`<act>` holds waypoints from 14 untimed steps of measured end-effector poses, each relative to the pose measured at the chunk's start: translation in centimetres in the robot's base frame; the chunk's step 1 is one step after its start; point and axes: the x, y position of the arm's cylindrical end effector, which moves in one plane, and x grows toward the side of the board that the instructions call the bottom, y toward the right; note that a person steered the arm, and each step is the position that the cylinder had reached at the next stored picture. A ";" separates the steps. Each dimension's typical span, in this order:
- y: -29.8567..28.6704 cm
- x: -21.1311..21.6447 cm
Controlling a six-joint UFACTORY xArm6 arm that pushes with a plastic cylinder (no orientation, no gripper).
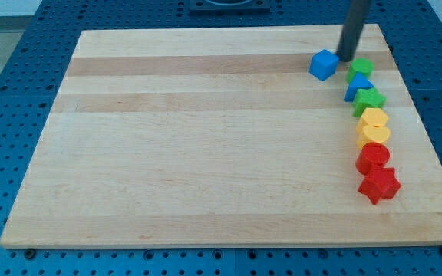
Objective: Move the green star below the blue cube
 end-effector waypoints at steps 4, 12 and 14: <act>10.4 8.7; -12.4 11.0; -11.2 9.9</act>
